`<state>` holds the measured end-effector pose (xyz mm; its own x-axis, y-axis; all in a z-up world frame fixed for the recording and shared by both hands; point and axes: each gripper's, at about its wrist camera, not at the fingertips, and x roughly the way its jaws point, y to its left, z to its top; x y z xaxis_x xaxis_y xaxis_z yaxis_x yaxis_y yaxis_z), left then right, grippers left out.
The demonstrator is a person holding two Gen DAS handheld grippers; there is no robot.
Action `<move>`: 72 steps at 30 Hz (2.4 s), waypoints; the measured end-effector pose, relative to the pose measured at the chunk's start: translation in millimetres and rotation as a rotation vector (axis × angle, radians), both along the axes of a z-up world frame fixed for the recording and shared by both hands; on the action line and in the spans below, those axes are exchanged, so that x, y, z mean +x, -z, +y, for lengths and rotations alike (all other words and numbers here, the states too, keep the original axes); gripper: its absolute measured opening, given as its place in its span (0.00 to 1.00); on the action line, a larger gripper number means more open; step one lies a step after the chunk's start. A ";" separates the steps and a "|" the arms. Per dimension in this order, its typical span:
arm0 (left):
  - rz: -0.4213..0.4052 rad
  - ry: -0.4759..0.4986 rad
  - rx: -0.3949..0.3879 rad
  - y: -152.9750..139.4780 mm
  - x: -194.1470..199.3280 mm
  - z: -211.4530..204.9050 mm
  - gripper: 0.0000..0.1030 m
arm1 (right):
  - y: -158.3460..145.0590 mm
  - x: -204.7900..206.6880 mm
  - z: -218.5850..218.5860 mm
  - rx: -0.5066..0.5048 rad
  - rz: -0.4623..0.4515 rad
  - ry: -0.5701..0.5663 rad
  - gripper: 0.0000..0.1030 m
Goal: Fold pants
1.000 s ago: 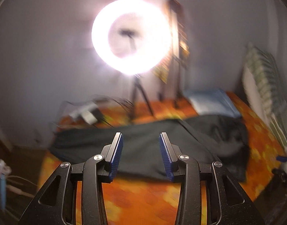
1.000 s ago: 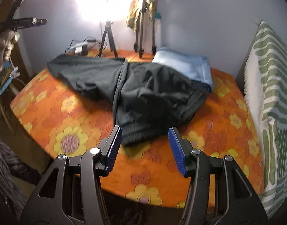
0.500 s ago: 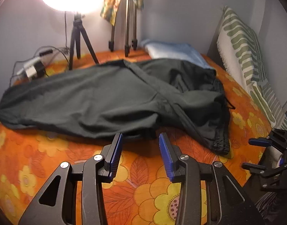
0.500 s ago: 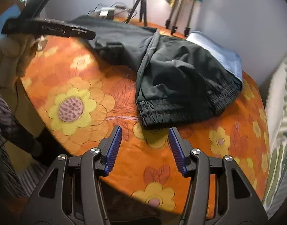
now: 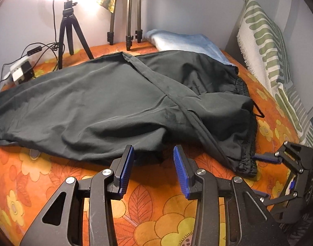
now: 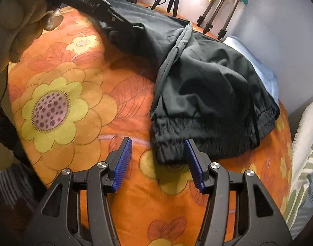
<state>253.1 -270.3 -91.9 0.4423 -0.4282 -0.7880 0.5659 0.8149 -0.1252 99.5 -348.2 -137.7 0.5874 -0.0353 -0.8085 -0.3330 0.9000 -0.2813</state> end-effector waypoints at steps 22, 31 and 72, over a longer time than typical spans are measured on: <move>0.051 -0.025 0.013 16.4 11.2 7.4 0.37 | -63.4 12.2 -33.9 0.066 -0.159 0.105 0.11; 0.083 -0.034 -0.008 18.9 18.3 5.0 0.37 | -126.8 42.5 -83.5 0.022 -0.324 0.215 0.11; 0.060 -0.035 -0.032 3.5 14.9 27.1 0.37 | -20.9 87.8 -169.7 0.241 -0.048 0.386 0.39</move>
<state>268.0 -243.3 -95.4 0.4094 -0.4387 -0.7999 0.5282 0.8289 -0.1842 187.3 -517.9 -116.8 0.6049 -0.0731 -0.7929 0.0475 0.9973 -0.0557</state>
